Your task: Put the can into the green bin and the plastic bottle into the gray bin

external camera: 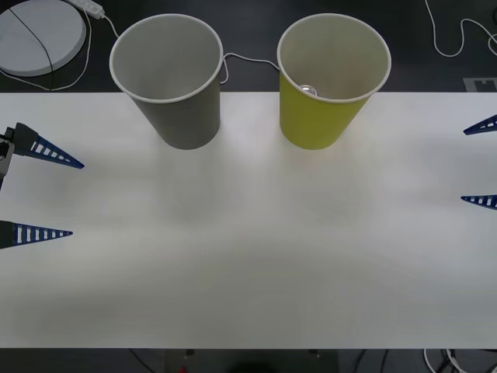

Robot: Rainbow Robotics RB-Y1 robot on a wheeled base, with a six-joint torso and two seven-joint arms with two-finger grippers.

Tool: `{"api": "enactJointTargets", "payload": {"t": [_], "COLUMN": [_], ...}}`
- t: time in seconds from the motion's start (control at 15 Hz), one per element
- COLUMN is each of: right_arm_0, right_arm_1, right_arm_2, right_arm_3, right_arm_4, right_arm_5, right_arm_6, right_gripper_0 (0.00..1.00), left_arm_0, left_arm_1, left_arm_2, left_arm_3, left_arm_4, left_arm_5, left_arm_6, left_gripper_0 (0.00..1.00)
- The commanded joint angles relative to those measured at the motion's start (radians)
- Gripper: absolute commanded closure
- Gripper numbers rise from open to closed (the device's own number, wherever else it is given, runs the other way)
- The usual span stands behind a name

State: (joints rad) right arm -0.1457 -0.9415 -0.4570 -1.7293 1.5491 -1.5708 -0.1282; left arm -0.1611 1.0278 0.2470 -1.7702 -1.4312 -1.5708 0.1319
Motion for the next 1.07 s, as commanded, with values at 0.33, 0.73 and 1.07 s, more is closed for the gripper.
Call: {"api": "enactJointTargets", "payload": {"t": [0.33, 0.73, 1.07], "right_arm_0": [0.054, 0.098, 0.107], "right_arm_1": [0.064, 0.098, 0.105], "right_arm_2": [-0.014, -0.009, 0.003], "right_arm_3": [0.034, 0.034, 0.033], "right_arm_4": [-0.032, -0.101, -0.116], "right_arm_5": [0.000, 0.000, 0.000], "right_arm_6": [0.127, 0.168, 0.199], "right_gripper_0": [0.00, 0.00, 0.00], "left_arm_0": [0.000, 0.000, 0.000], "left_arm_1": [0.000, 0.000, 0.000], "left_arm_2": [0.000, 0.000, 0.000], "left_arm_3": [0.000, 0.000, 0.000], "left_arm_4": [0.000, 0.000, 0.000], "left_arm_5": [0.000, 0.000, 0.000], "left_arm_6": [0.000, 0.000, 0.000], "left_gripper_0": [0.00, 0.00, 0.00]}}
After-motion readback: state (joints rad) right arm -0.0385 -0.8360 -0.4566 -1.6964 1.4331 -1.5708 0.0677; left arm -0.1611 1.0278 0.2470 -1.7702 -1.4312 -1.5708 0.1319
